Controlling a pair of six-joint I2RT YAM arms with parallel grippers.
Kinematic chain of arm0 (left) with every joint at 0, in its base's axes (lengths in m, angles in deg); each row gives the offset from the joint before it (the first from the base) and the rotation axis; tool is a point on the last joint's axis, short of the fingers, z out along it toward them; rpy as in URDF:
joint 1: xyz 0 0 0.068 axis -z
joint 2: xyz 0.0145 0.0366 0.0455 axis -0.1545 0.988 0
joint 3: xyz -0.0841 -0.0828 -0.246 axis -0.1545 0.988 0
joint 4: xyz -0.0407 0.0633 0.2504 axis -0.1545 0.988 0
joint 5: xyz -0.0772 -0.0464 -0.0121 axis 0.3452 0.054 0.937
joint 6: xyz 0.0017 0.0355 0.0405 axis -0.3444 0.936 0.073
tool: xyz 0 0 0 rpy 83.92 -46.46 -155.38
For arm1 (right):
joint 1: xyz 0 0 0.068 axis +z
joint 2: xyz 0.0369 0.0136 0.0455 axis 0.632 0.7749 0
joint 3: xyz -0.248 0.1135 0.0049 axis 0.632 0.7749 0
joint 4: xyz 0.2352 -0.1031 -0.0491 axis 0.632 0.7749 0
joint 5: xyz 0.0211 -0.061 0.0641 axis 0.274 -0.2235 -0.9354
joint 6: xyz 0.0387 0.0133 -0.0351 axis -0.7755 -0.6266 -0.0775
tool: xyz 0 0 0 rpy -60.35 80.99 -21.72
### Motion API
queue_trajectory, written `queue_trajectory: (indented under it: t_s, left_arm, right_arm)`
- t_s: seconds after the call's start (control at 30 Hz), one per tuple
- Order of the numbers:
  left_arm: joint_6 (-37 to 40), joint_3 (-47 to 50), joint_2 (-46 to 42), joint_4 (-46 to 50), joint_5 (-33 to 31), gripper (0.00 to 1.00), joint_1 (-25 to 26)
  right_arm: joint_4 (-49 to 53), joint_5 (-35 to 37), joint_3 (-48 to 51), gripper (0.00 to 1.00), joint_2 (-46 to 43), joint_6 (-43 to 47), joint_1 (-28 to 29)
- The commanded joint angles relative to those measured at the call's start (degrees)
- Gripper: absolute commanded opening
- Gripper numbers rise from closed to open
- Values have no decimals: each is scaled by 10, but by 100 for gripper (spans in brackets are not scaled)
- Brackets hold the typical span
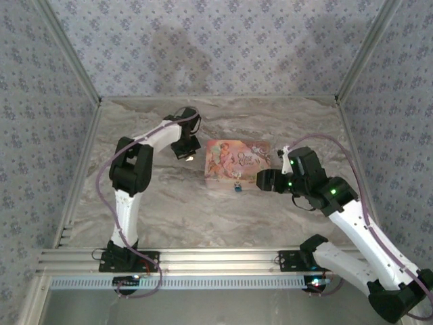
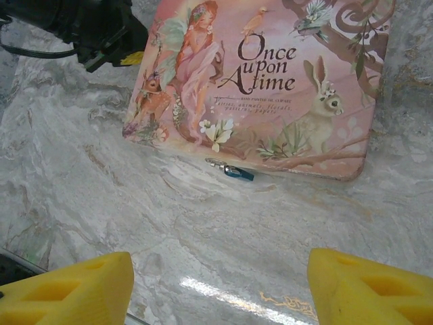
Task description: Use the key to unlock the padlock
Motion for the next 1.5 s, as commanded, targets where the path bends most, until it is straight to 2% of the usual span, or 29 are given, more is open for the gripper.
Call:
queue_trajectory:
  t_s: [0.0, 0.3, 0.63, 0.77, 0.87, 1.03, 1.27, 1.47]
  left_arm:
    - [20, 13, -79, -11, -2, 0, -7]
    - [34, 49, -203, -21, 24, 0, -5]
    - [47, 48, -302, -19, 98, 0, 40]
    - [44, 43, -314, -23, 152, 0, 71]
    - [46, 29, -314, -17, 172, 0, 101]
    - [36, 9, -307, -21, 204, 0, 143]
    - [22, -16, -300, -33, 251, 0, 178]
    - [22, -31, -299, -28, 271, 0, 195]
  right_arm:
    - [-4, -10, 10, 70, -9, -13, -3]
    - [-60, -23, 25, 70, -10, -29, -1]
    - [-158, -112, -2, 64, 39, 9, 6]
    - [-187, -142, -18, 61, 62, 51, 12]
    - [-195, -145, -33, 52, 75, 85, 16]
    - [-207, -139, -49, 47, 97, 131, 20]
    - [-234, -156, -43, 42, 114, 170, 22]
    - [-250, -155, -34, 41, 100, 185, 22]
